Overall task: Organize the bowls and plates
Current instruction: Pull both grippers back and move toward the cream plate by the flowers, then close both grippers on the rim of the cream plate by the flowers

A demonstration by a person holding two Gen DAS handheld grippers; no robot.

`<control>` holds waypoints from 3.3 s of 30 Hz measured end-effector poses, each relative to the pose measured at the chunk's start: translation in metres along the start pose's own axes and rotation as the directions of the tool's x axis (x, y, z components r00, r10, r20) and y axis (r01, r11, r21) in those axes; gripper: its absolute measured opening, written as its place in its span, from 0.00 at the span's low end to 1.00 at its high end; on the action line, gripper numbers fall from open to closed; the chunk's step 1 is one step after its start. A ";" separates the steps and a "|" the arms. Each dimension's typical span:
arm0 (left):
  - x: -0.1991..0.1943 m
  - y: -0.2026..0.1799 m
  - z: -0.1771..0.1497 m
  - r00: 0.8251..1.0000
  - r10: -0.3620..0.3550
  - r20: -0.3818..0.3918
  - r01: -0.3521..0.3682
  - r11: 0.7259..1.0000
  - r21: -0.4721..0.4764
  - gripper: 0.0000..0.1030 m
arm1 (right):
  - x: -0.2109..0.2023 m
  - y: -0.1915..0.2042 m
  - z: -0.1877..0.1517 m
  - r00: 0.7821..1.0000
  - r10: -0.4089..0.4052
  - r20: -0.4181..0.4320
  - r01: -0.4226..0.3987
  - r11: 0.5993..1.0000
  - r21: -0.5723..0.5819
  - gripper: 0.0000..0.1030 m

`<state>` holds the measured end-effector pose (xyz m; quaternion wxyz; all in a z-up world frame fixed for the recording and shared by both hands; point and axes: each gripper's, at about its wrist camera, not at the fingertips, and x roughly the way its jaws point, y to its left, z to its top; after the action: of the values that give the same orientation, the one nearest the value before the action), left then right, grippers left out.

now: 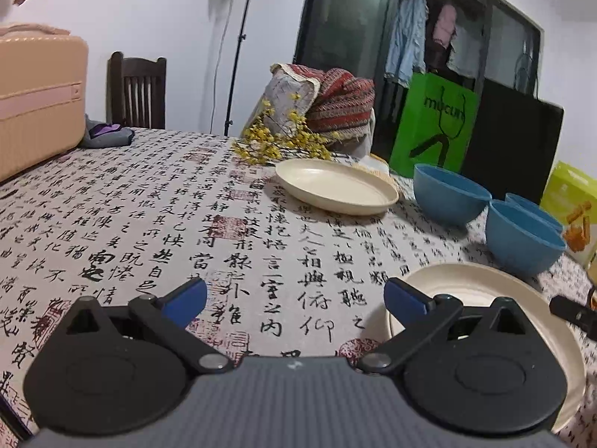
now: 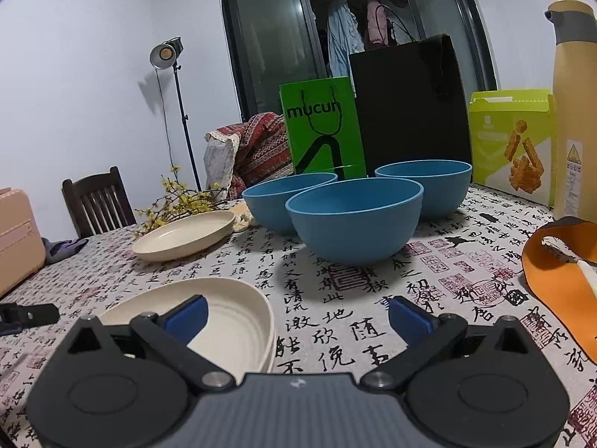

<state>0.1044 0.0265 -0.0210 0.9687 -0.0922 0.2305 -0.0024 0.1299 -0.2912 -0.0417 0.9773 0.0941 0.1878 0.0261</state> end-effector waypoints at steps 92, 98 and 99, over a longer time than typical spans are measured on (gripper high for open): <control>0.302 0.041 0.167 0.936 -0.020 -0.352 0.013 1.000 -0.021 0.54 | 0.307 0.132 0.123 0.854 -0.098 -0.511 0.178 0.978 0.110 0.45; 0.304 0.043 0.164 0.932 -0.040 -0.360 0.031 0.999 -0.030 0.42 | 0.313 0.136 0.119 0.851 -0.129 -0.508 0.190 0.979 0.070 0.38; 0.305 0.044 0.163 0.931 -0.043 -0.363 0.033 0.999 -0.032 0.39 | 0.314 0.136 0.118 0.851 -0.131 -0.508 0.190 0.980 0.066 0.35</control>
<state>0.4486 0.0839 -0.0217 0.9078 -0.1069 0.4040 -0.0352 0.4629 -0.1515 -0.0211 0.8868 0.1234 0.4433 -0.0426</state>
